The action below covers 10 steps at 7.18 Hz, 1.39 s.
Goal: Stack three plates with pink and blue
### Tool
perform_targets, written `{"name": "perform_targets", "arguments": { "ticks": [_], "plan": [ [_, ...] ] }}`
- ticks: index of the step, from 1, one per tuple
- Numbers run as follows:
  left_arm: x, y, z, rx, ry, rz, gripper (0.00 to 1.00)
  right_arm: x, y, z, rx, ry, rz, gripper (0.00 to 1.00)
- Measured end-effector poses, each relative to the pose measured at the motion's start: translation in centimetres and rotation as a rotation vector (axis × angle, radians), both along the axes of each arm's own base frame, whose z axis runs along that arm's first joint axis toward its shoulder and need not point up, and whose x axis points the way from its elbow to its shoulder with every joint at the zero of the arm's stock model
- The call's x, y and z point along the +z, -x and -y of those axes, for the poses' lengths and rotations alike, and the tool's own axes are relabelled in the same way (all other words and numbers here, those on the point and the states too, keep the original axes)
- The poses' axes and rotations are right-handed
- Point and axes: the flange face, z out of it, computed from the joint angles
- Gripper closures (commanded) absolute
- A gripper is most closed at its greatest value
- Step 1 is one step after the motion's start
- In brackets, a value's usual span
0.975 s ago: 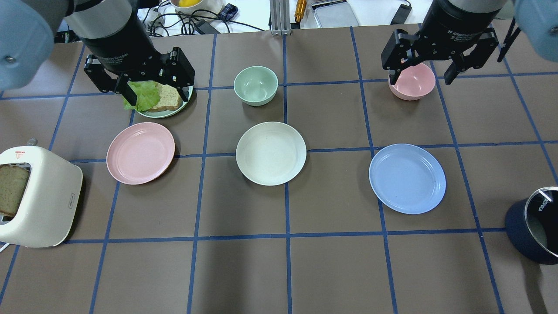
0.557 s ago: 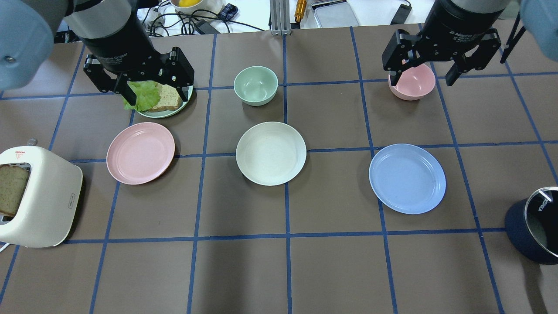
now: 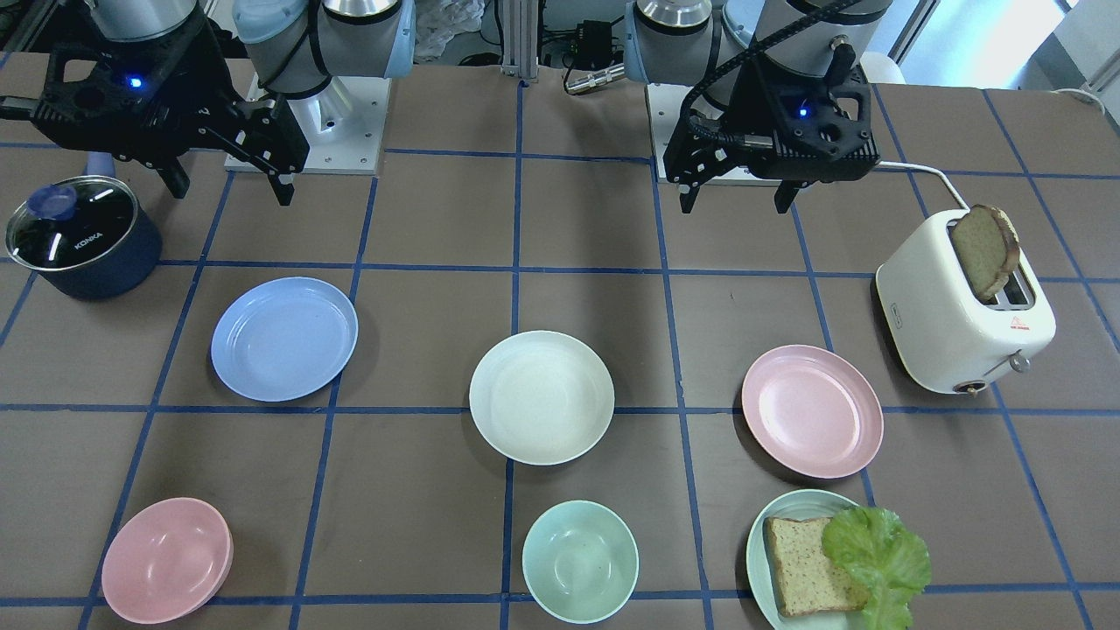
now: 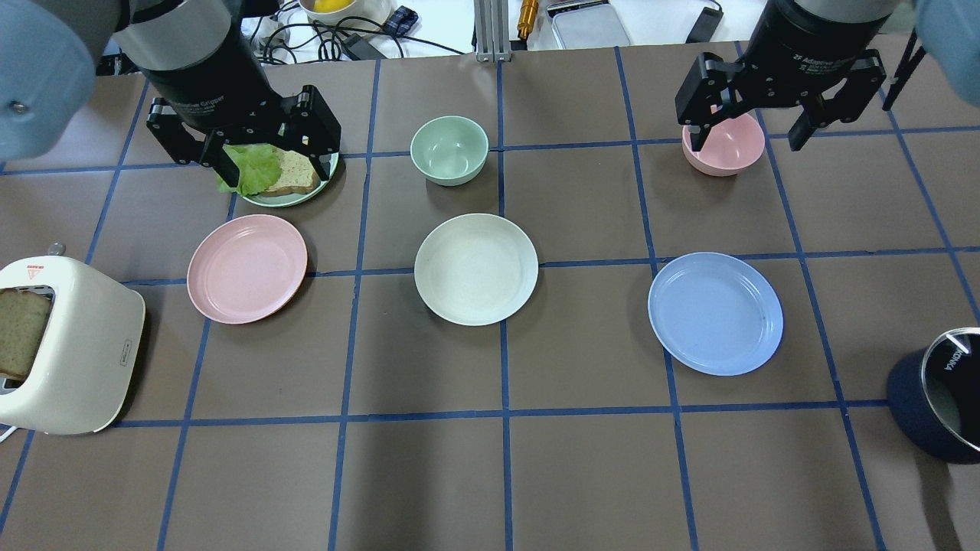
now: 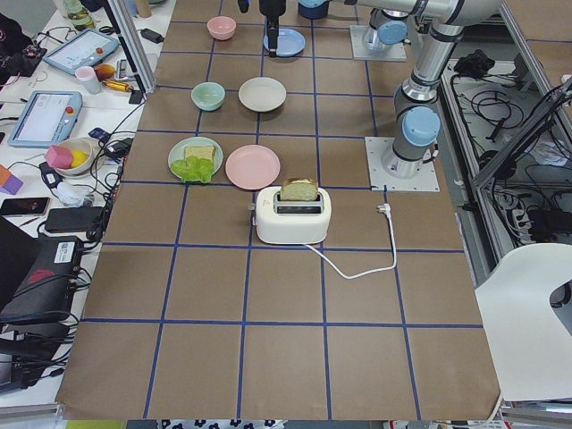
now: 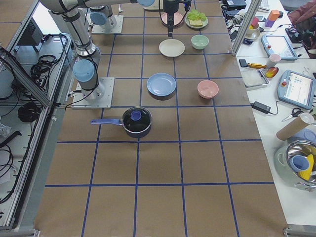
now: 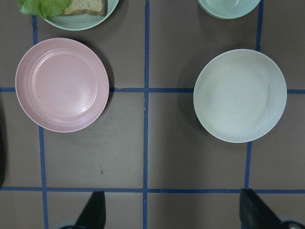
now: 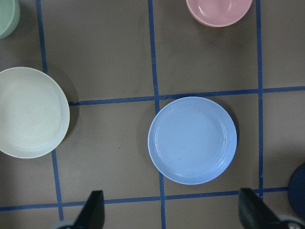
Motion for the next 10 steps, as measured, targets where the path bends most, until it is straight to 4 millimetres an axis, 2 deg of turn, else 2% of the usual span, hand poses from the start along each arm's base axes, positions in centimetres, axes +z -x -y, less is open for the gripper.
{"name": "perform_targets", "arguments": {
  "ticks": [2, 4, 6, 7, 8, 10],
  "plan": [
    [0.0, 0.0, 0.0, 0.0, 0.0, -0.002, 0.0, 0.9, 0.0, -0.1, -0.007, 0.019, 0.002, 0.0],
    [0.1, 0.1, -0.1, -0.001, 0.001, -0.003, 0.0, 0.7, 0.1, -0.2, -0.01, 0.01, 0.002, 0.0],
    [-1.2, -0.1, 0.3, -0.009, -0.029, 0.007, 0.0, 0.1, 0.3, 0.1, -0.004, -0.004, 0.011, 0.0],
    [-3.7, -0.2, 1.4, -0.012, -0.066, 0.012, 0.0, -0.3, 0.3, 0.4, -0.002, -0.011, 0.013, 0.0],
    [-7.3, -0.5, 2.8, -0.015, -0.092, 0.015, 0.0, -0.9, 0.3, 0.7, -0.001, -0.023, 0.011, 0.0],
    [-16.0, -2.2, 6.3, -0.026, -0.133, 0.023, 0.0, -2.3, 0.7, 1.7, 0.026, -0.05, 0.007, 0.0]
  ]
}}
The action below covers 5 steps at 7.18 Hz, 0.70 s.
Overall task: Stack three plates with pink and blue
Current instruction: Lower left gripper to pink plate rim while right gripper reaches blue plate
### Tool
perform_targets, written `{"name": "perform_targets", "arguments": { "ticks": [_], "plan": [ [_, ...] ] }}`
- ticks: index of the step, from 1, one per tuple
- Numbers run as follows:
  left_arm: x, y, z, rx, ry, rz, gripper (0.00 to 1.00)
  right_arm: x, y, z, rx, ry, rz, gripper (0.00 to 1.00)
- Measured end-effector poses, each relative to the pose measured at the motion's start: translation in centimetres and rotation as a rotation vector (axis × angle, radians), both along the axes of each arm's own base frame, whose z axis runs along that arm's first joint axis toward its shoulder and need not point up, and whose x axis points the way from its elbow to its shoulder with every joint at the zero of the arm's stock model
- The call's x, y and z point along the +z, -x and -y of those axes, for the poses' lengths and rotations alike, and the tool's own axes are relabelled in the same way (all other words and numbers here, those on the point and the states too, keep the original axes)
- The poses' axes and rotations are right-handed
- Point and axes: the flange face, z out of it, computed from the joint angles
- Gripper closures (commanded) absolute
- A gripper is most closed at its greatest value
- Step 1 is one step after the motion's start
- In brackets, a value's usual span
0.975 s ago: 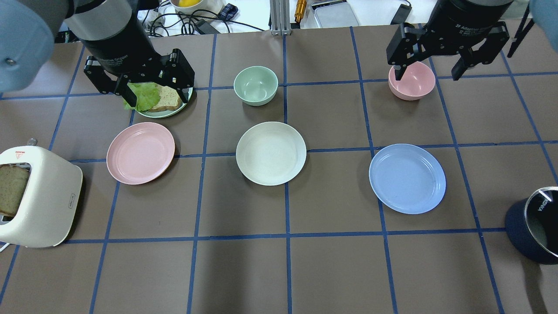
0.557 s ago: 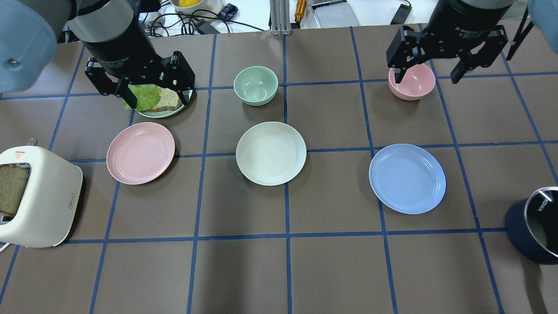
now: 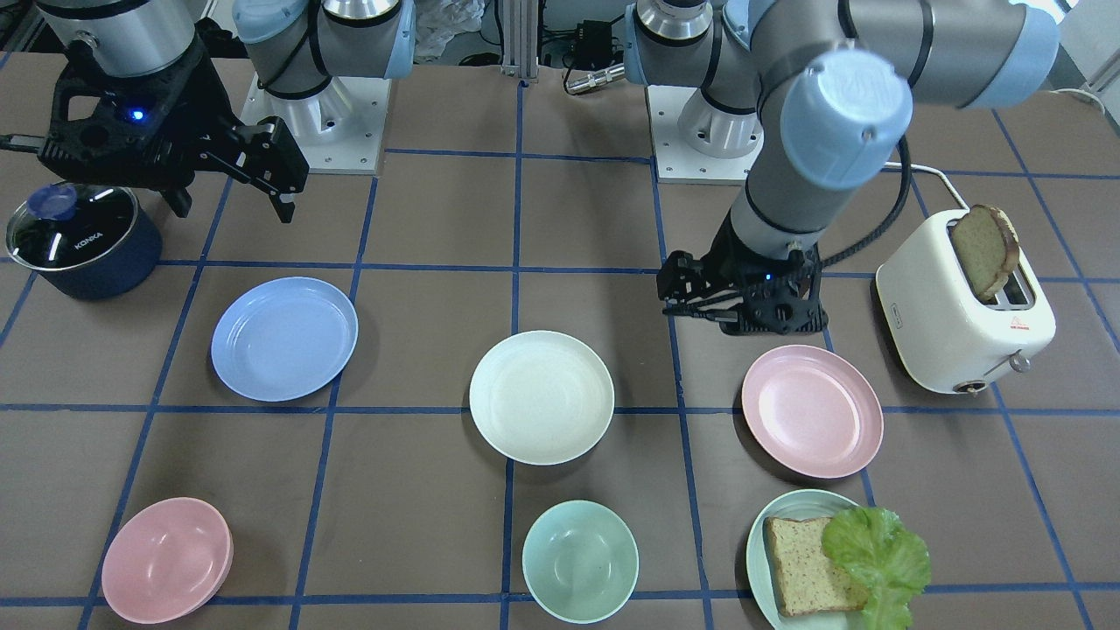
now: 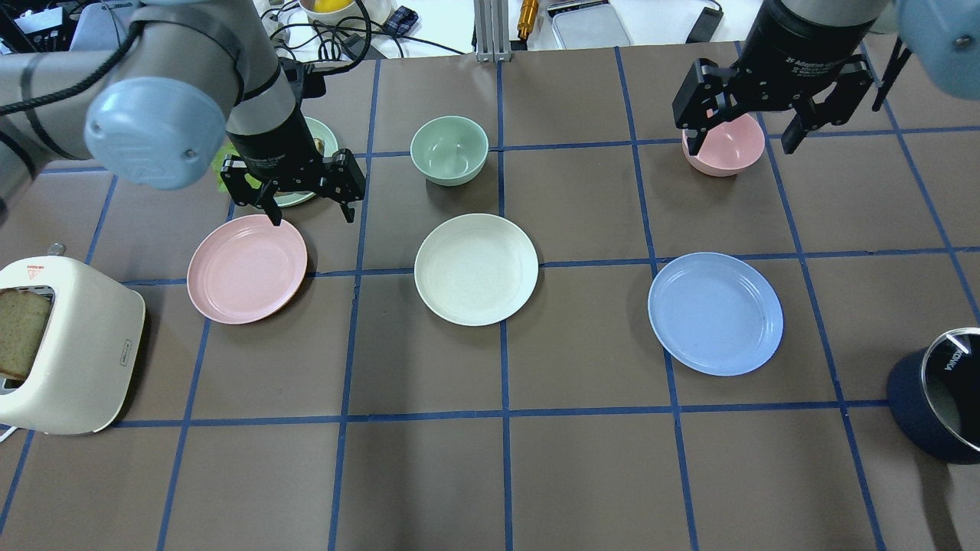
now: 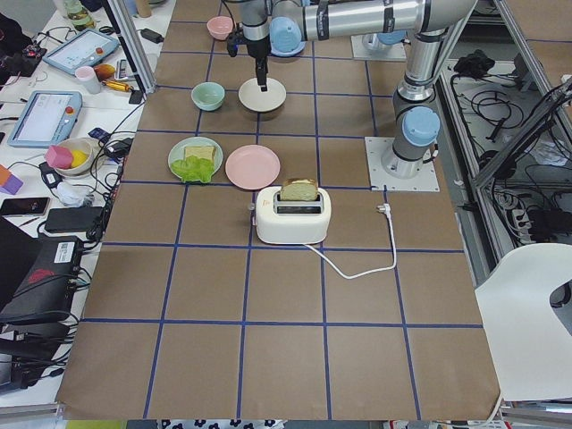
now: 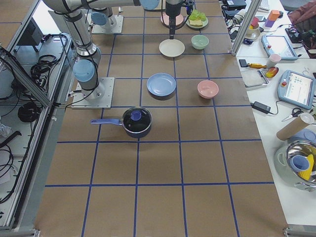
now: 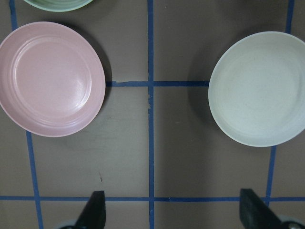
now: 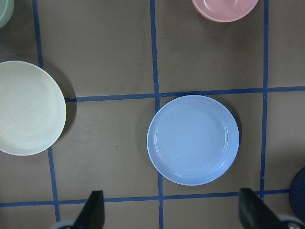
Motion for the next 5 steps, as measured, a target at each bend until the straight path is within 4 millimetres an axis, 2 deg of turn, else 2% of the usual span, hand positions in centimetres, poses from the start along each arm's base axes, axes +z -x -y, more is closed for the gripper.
{"name": "perform_targets", "arguments": {
  "ticks": [1, 2, 3, 4, 5],
  "plan": [
    [-4.0, -1.1, 1.4, -0.035, -0.01, 0.022, 0.0, -1.5, 1.6, 0.9, -0.002, -0.027, 0.003, 0.0],
    [-7.7, -2.4, 2.3, -0.056, -0.018, 0.046, 0.0, -4.3, 5.3, 1.9, -0.022, -0.078, 0.013, 0.0],
    [-10.8, -3.9, 2.6, -0.051, -0.044, 0.055, 0.07, -7.3, 9.3, 2.4, -0.049, -0.113, 0.027, 0.0],
    [-13.1, -5.4, 2.9, -0.038, -0.067, 0.066, 0.3, -10.6, 12.5, 2.7, -0.08, -0.113, 0.033, 0.0],
    [-14.7, -6.2, 3.3, -0.033, -0.074, 0.081, 0.58, -14.0, 14.2, 2.8, -0.097, -0.102, 0.03, 0.0]
  ]
}}
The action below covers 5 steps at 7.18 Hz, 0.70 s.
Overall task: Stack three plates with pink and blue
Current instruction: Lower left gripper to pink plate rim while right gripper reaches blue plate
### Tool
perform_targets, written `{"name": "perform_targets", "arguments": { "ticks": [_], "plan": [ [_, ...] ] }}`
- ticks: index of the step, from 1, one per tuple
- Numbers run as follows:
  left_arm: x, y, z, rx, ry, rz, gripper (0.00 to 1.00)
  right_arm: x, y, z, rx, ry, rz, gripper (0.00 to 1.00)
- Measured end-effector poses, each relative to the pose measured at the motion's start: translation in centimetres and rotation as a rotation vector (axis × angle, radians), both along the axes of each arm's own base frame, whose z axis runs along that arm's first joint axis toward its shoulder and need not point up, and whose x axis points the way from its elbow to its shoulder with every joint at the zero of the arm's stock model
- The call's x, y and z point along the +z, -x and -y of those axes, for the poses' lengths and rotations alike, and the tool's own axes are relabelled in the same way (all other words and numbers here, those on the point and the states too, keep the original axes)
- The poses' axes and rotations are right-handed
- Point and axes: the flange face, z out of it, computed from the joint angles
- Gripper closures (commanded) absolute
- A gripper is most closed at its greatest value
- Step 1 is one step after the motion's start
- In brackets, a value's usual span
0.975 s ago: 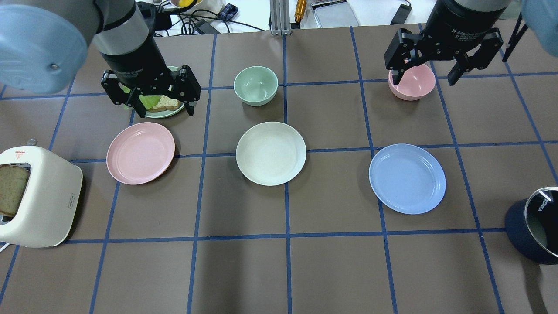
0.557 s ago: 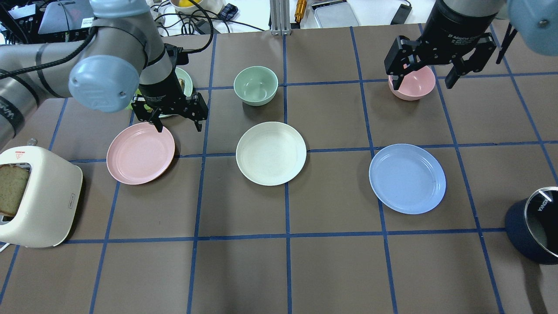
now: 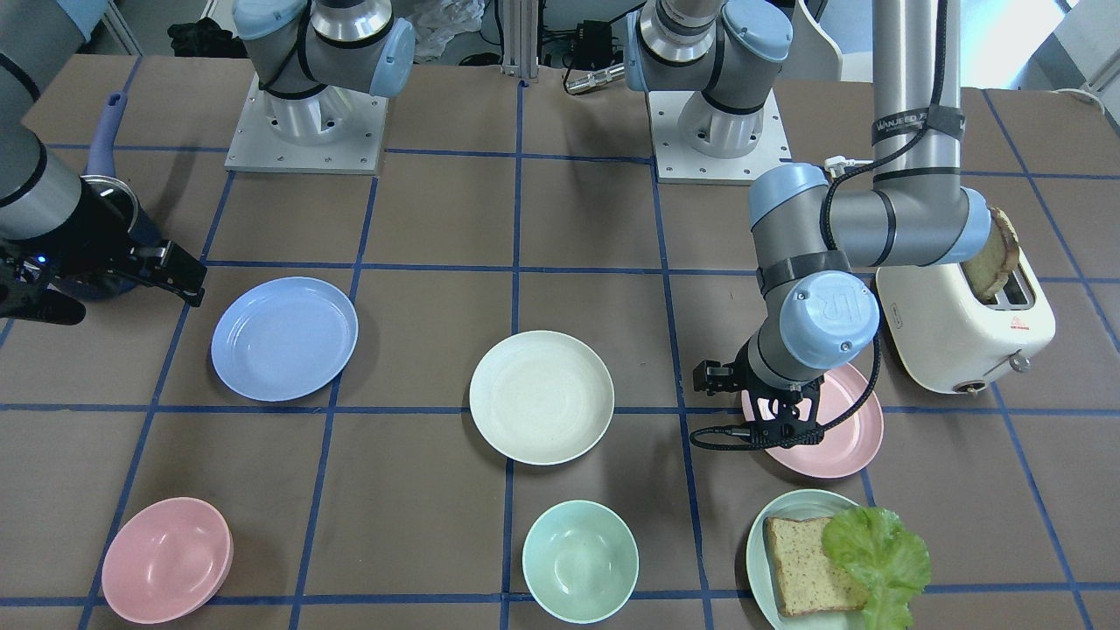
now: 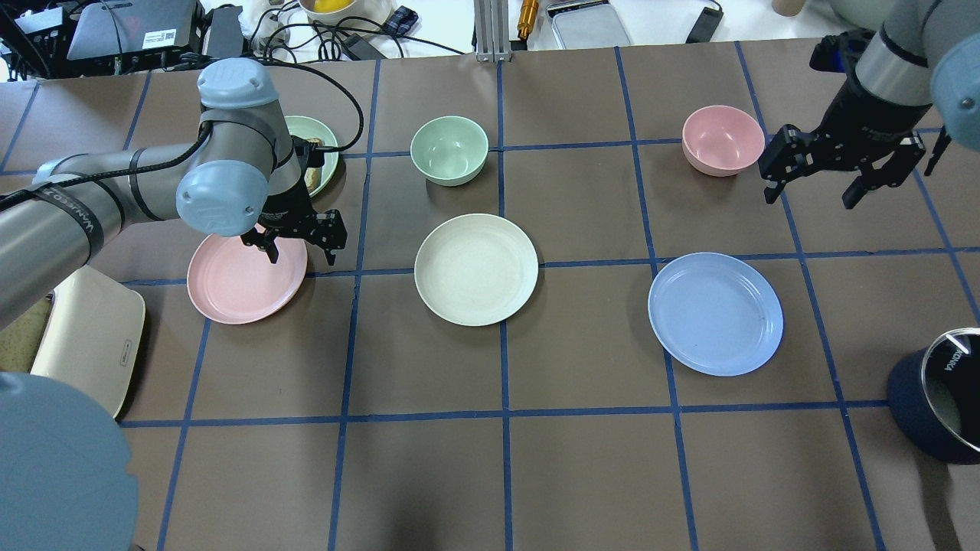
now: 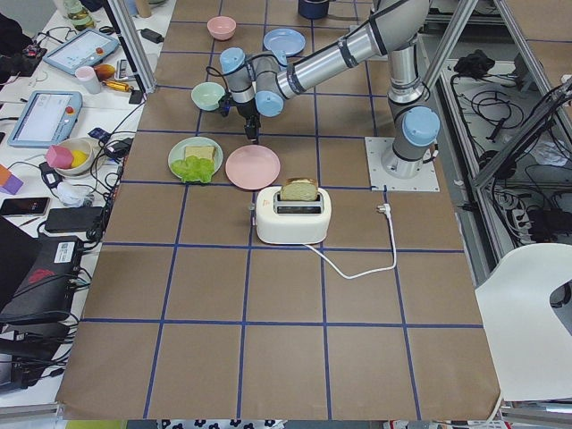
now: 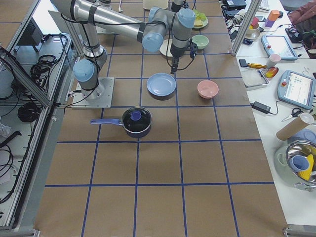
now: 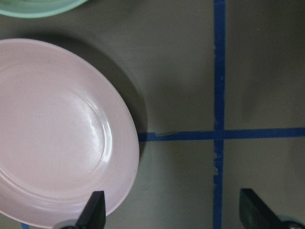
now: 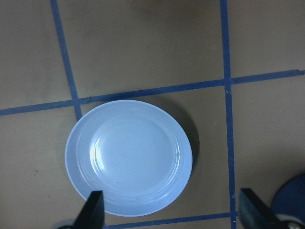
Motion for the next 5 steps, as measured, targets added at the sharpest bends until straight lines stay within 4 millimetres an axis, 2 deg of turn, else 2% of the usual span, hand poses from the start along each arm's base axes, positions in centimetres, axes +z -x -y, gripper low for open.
{"name": "perform_targets", "arguments": {
  "ticks": [1, 2, 4, 5],
  "plan": [
    [-1.2, -0.4, 0.5, -0.006, 0.002, 0.009, 0.76, -3.5, 1.1, -0.3, 0.006, 0.016, -0.007, 0.0],
    [-2.0, -0.5, 0.7, -0.016, -0.003, 0.011, 0.99, -6.9, 2.1, -0.8, 0.024, 0.035, -0.015, 0.0],
    [-2.6, -0.6, 0.8, -0.025, -0.007, 0.011, 1.0, -12.0, 2.9, -2.1, 0.053, 0.068, -0.028, 0.02],
    [-2.6, -0.5, 0.8, -0.026, -0.007, 0.011, 1.0, -13.7, 2.7, -3.0, 0.076, 0.058, -0.023, 0.17]
  ]
}}
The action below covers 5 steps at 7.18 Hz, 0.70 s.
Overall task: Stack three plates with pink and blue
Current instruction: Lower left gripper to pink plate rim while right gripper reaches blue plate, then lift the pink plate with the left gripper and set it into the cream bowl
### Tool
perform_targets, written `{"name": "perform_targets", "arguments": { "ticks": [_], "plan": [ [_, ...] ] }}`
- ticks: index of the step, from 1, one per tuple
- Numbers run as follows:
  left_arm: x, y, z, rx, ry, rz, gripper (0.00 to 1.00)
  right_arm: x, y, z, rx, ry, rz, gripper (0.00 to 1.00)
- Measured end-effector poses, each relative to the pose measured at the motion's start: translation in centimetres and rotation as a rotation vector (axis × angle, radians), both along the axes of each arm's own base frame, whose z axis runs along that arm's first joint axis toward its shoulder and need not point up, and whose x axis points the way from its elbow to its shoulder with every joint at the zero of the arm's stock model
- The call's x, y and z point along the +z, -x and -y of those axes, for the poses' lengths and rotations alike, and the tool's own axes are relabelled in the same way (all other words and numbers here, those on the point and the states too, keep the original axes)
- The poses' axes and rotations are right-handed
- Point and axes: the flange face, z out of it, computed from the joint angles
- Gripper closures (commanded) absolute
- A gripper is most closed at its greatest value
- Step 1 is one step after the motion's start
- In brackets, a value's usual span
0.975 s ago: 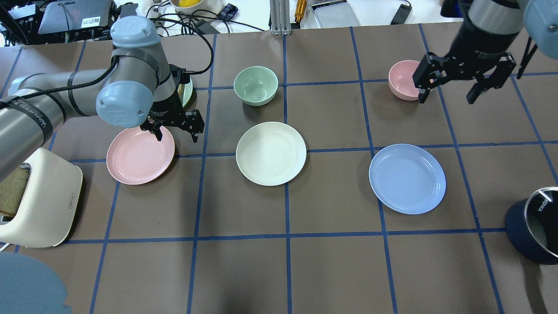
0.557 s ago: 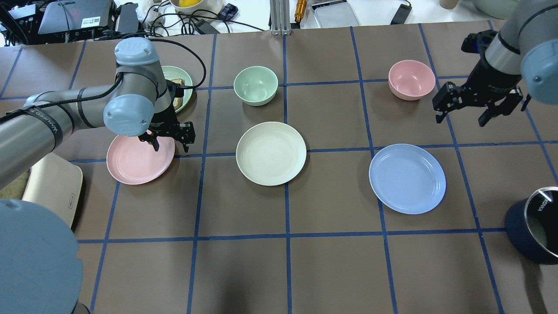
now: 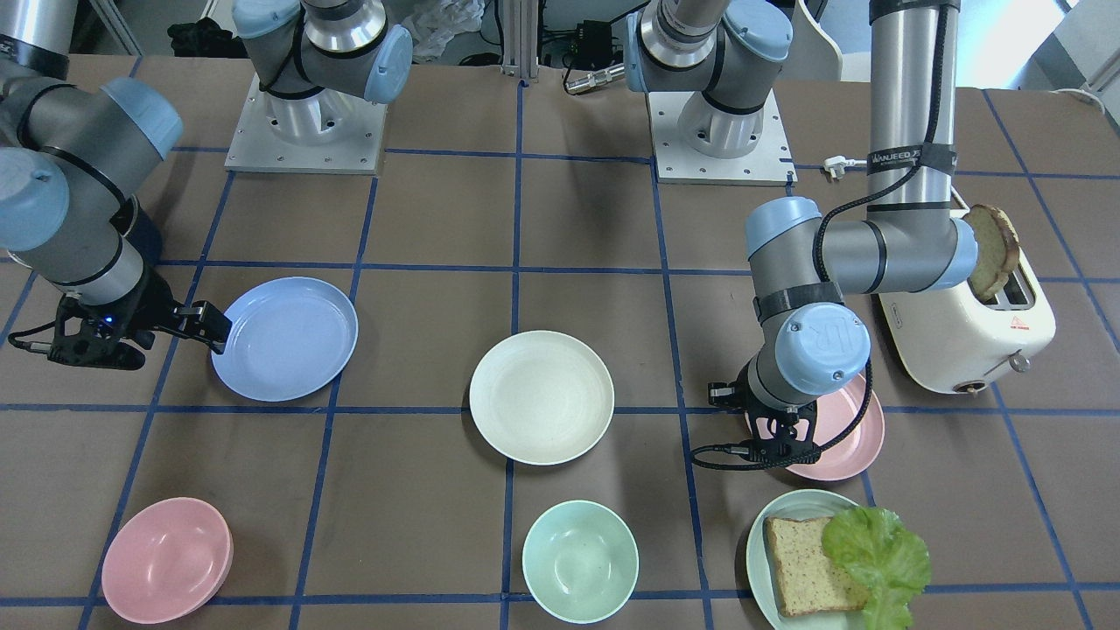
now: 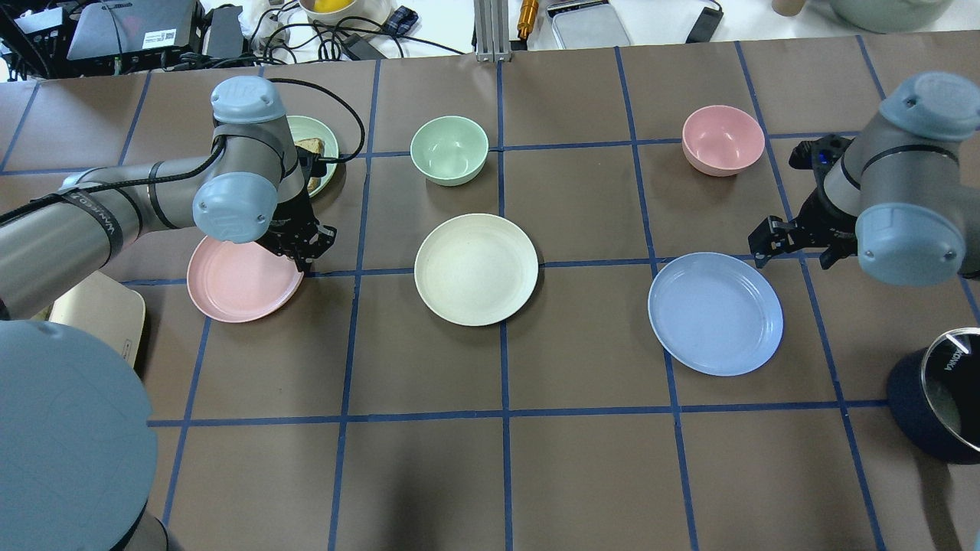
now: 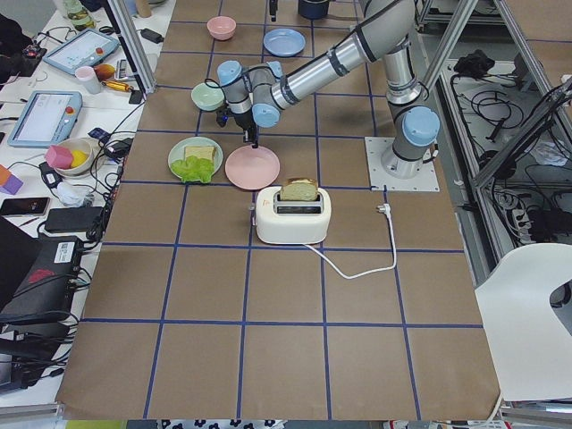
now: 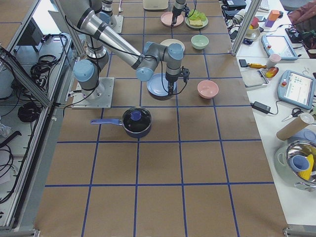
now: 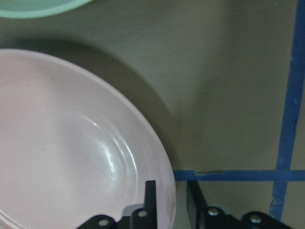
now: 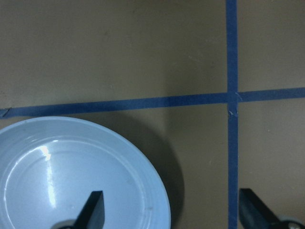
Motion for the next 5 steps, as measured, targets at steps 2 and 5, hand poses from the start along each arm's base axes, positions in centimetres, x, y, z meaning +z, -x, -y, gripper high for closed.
{"name": "perform_targets", "arguments": {
  "ticks": [2, 5],
  "plan": [
    [0.8, 0.9, 0.3, 0.0, 0.027, 0.003, 1.0, -2.2, 0.8, -1.8, -0.011, -0.035, 0.019, 0.17],
    [5.4, 7.8, 0.3, -0.022, 0.097, 0.011, 1.0, -4.1, 3.0, -3.7, -0.063, -0.065, 0.061, 0.17]
  ]
}}
